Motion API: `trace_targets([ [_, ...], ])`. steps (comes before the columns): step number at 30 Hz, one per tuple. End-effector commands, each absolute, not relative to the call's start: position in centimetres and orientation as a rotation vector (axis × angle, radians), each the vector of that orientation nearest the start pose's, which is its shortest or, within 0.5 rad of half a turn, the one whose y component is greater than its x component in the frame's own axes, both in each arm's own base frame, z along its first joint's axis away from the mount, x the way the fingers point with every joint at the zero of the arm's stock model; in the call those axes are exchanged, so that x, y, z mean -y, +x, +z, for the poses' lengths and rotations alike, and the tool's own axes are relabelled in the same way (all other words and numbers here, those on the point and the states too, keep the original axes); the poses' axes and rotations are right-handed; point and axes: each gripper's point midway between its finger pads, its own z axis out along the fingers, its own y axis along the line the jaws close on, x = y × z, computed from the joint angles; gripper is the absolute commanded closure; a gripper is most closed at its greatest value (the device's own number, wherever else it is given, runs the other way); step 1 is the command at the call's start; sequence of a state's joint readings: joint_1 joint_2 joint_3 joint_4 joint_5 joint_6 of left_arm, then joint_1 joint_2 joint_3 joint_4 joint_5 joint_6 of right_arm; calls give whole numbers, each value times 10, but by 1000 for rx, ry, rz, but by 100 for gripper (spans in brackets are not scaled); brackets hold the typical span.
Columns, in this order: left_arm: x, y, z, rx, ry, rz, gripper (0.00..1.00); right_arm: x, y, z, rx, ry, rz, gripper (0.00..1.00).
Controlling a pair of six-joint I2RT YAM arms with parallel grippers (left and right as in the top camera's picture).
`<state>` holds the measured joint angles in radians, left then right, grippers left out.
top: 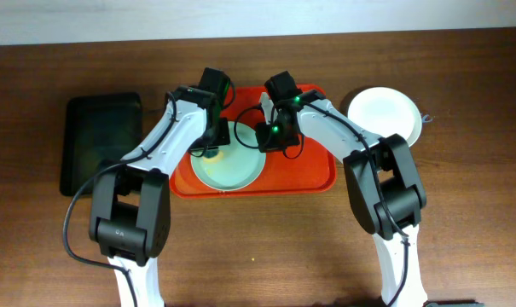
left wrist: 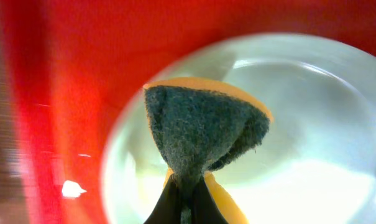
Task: Clean dirty plates on tray and stack at the side
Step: 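Scrub the green plate with the sponge in the left gripper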
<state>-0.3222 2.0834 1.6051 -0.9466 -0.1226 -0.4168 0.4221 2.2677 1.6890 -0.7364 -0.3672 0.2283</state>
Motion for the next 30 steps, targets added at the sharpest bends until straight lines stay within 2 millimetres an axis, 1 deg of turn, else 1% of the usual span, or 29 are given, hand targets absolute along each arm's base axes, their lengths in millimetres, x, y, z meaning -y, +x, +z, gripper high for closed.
trace_targets([
  [1, 164, 393, 32, -3093, -113, -332, 100, -240, 418, -20, -2982, -338, 545, 96],
  [2, 162, 387, 22, -3121, -96, -305, 100, -241, 419, -20, -2978, -339, 546, 96],
  [4, 146, 377, 0, -3159, -108, -172, 100, -241, 419, -20, -2978, -339, 546, 95],
  [5, 132, 373, -9, -3163, -110, -54, 100, -241, 419, -20, -2978, -339, 546, 95],
  [6, 118, 371, -12, -3153, -108, 64, 100, -241, 419, -20, -2978, -339, 546, 95],
  [8, 92, 374, -9, -3109, -107, 295, 100, -241, 419, -20, -2978, -339, 546, 95],
  [10, 75, 378, -5, -3059, -100, 448, 100, -241, 419, -20, -2978, -339, 546, 96],
  [11, 64, 381, 1, -3023, -105, 545, 100, -241, 419, -20, -2978, -339, 546, 96],
  [12, 44, 386, 18, -2938, -176, 716, 100, -241, 419, -20, -2978, -339, 546, 96],
  [13, 37, 388, 29, -2891, -216, 776, 100, -241, 419, -20, -2978, -339, 546, 96],
  [14, 37, 393, 42, -2860, -241, 767, 100, -241, 419, -20, -2978, -339, 546, 96],
  [15, 42, 397, 50, -2854, -254, 710, 100, -241, 419, -20, -2977, -339, 546, 96],
  [16, 55, 400, 55, -2869, -270, 590, 100, -241, 419, -20, -2977, -340, 546, 95],
  [17, 76, 402, 56, -2906, -281, 400, 100, -241, 419, -20, -2977, -339, 546, 95],
  [19, 136, 401, 51, -3000, -191, -105, 100, -241, 419, -20, -2977, -340, 547, 95],
  [20, 155, 401, 51, -3008, -178, -266, 100, -241, 419, -20, -2977, -339, 547, 96],
  [21, 165, 401, 50, -3005, -166, -343, 100, -241, 419, -20, -2977, -340, 546, 96],
  [22, 168, 401, 49, -3002, -163, -365, 100, -241, 419, -20, -2977, -340, 547, 95],
  [23, 168, 398, 42, -3009, -164, -372, 100, -241, 419, -20, -2977, -339, 546, 96],
  [25, 163, 391, 30, -3025, -168, -345, 100, -241, 419, -20, -2977, -339, 547, 95],
  [26, 163, 391, 24, -3015, -167, -347, 100, -241, 419, -20, -2977, -340, 547, 96],
  [27, 158, 392, 16, -3000, -170, -308, 100, -241, 419, -20, -2977, -339, 547, 96],
  [28, 148, 394, 9, -2981, -177, -227, 100, -241, 419, -20, -2977, -339, 547, 96],
  [29, 128, 394, 0, -2958, -191, -66, 100, -241, 419, -20, -2977, -339, 546, 95],
  [30, 106, 394, -3, -2930, -203, 109, 100, -241, 419, -20, -2977, -340, 547, 96],
])
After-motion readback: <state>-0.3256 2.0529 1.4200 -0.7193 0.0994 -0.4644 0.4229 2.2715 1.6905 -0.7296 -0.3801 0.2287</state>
